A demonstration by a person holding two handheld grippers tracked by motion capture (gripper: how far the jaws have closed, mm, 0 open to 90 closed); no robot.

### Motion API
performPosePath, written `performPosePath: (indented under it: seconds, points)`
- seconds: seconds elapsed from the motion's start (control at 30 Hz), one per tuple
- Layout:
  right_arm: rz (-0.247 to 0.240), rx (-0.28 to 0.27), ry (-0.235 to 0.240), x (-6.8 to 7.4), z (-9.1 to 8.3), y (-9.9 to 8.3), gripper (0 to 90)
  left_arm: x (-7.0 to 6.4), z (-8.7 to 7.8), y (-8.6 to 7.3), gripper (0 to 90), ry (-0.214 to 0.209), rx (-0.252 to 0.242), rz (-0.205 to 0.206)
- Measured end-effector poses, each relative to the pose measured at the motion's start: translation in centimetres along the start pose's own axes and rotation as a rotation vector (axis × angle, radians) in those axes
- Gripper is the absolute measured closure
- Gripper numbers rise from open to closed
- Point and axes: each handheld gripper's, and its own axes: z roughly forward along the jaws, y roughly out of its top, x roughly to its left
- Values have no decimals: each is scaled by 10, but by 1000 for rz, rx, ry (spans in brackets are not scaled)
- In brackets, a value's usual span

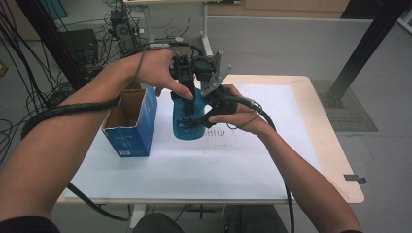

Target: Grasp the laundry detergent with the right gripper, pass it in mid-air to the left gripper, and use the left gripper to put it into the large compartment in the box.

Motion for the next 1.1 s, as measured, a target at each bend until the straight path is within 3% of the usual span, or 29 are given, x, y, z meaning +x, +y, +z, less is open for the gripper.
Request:
performPosePath:
  seconds: [0.73, 1.1]
  points:
    - [19, -22, 11, -1, 1, 0, 392, 0, -2, -3, 368, 1, 11, -3]
    - [65, -18, -2, -2, -2, -4, 244, 1, -5, -5, 368, 13, 3, -19]
